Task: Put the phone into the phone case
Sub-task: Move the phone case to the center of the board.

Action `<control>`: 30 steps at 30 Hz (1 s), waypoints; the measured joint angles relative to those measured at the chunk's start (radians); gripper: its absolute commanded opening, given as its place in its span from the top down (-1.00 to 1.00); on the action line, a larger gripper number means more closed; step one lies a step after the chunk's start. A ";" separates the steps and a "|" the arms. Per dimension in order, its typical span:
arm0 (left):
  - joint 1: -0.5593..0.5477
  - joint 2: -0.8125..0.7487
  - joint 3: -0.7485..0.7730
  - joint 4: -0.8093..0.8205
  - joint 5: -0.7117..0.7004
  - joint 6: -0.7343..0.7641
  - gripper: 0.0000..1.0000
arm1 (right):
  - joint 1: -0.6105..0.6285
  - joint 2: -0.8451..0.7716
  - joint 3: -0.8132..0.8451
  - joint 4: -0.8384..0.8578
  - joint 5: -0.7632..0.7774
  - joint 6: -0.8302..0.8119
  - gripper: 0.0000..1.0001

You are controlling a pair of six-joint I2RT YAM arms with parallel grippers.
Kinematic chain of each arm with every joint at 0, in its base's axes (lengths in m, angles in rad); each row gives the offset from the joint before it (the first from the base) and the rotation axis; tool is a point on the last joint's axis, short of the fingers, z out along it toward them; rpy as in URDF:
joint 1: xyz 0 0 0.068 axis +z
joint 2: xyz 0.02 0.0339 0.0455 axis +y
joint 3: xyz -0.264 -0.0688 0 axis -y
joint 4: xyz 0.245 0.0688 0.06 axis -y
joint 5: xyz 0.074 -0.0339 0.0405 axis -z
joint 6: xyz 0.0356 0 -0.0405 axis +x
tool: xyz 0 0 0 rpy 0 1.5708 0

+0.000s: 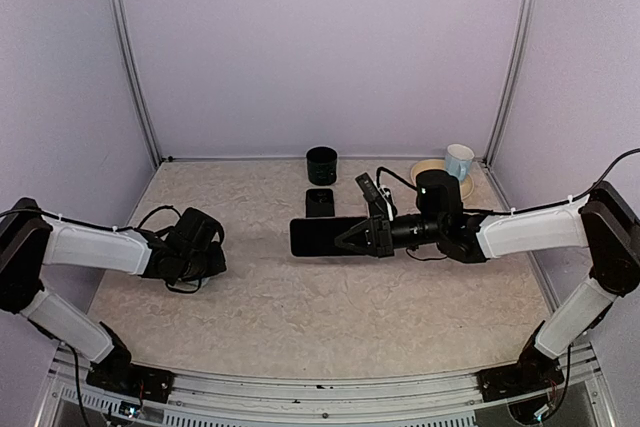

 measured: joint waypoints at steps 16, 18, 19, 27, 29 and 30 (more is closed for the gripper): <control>-0.114 0.076 0.195 0.059 0.113 -0.138 1.00 | -0.108 -0.115 -0.036 -0.060 0.071 -0.004 1.00; -0.136 0.131 0.238 0.068 0.127 -0.153 1.00 | -0.127 -0.143 -0.048 -0.082 0.090 -0.006 1.00; -0.159 0.161 0.261 0.070 0.133 -0.162 1.00 | -0.137 -0.159 -0.054 -0.092 0.102 -0.007 1.00; -0.248 0.354 0.443 0.094 0.194 -0.220 1.00 | -0.195 -0.251 -0.094 -0.166 0.183 -0.014 1.00; -0.270 0.393 0.499 0.095 0.206 -0.234 1.00 | -0.214 -0.263 -0.104 -0.182 0.202 -0.013 1.00; -0.281 0.413 0.529 0.096 0.210 -0.239 1.00 | -0.222 -0.267 -0.109 -0.188 0.209 -0.012 1.00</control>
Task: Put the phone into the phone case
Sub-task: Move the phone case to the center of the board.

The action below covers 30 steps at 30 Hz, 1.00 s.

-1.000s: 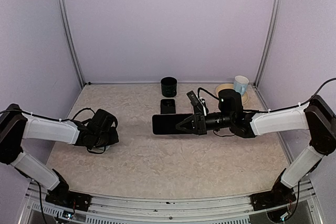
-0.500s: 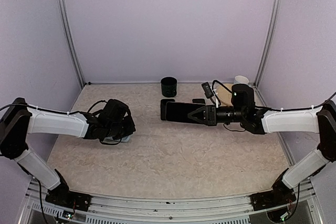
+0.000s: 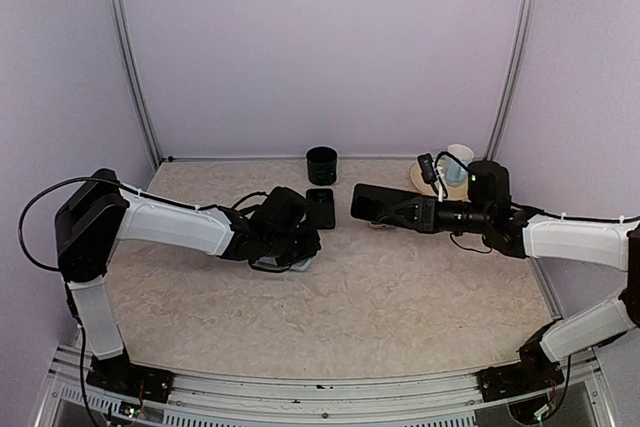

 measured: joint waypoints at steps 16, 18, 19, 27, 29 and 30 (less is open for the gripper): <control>-0.061 0.174 0.143 0.034 0.100 -0.037 0.76 | -0.031 -0.028 -0.030 -0.032 0.036 0.017 1.00; -0.061 0.174 0.143 0.047 0.105 -0.040 0.68 | -0.031 -0.028 -0.030 -0.035 0.039 0.018 1.00; -0.061 0.174 0.143 0.054 0.108 -0.041 0.64 | -0.031 -0.028 -0.030 -0.037 0.039 0.018 1.00; -0.058 0.174 0.142 0.108 0.133 -0.055 0.34 | -0.037 -0.028 -0.030 -0.042 0.040 0.021 1.00; -0.054 0.167 0.130 0.121 0.133 -0.053 0.24 | -0.037 -0.028 -0.030 -0.045 0.041 0.021 1.00; -0.051 0.158 0.118 0.126 0.132 -0.054 0.20 | -0.037 -0.029 -0.030 -0.045 0.042 0.021 1.00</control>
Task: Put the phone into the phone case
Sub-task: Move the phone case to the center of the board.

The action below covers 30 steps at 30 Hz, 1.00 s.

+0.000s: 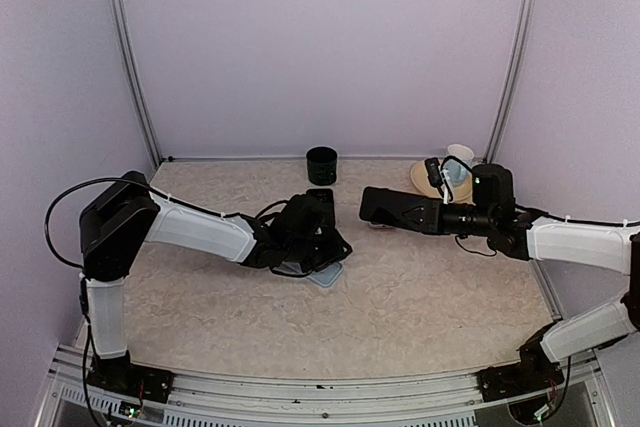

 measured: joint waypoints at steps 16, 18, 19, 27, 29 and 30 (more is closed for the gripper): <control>0.133 -0.232 -0.207 0.045 -0.049 0.083 -0.61 | -0.001 -0.005 0.000 -0.014 -0.007 0.010 1.00; 0.150 -0.232 -0.213 0.049 -0.051 0.105 -0.72 | -0.001 -0.005 0.000 -0.014 -0.013 0.013 1.00; 0.157 -0.232 -0.217 0.048 -0.052 0.113 -0.76 | -0.001 -0.005 0.000 -0.014 -0.016 0.014 1.00; 0.196 -0.196 -0.221 0.050 -0.064 0.213 -0.88 | -0.001 -0.005 0.000 -0.014 -0.027 0.015 1.00; 0.201 -0.173 -0.221 0.050 -0.063 0.236 -0.88 | -0.001 -0.005 0.000 -0.014 -0.030 0.015 1.00; 0.204 -0.159 -0.221 0.050 -0.060 0.247 -0.88 | -0.001 -0.005 0.000 -0.014 -0.032 0.016 1.00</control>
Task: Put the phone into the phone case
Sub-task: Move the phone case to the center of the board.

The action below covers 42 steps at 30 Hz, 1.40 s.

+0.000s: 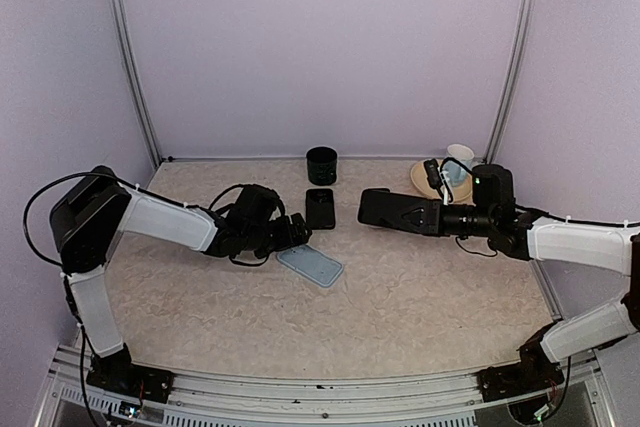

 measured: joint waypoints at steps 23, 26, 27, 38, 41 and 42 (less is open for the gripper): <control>-0.003 0.038 -0.067 0.098 0.049 0.013 -0.95 | 0.000 0.017 -0.041 0.023 -0.035 0.047 1.00; -0.014 0.028 -0.083 0.109 0.064 0.003 -0.95 | 0.000 0.029 -0.041 0.023 -0.035 0.061 1.00; -0.019 0.025 -0.087 0.110 0.069 0.000 -0.95 | 0.000 0.034 -0.041 0.023 -0.035 0.065 1.00; -0.063 0.001 -0.130 0.149 0.112 -0.039 -0.94 | 0.039 0.112 -0.041 0.024 -0.042 0.151 1.00; -0.081 0.001 -0.137 0.163 0.116 -0.050 -0.94 | 0.045 0.146 -0.041 0.024 -0.056 0.171 1.00; -0.087 0.001 -0.138 0.167 0.119 -0.054 -0.94 | 0.047 0.157 -0.041 0.024 -0.060 0.176 1.00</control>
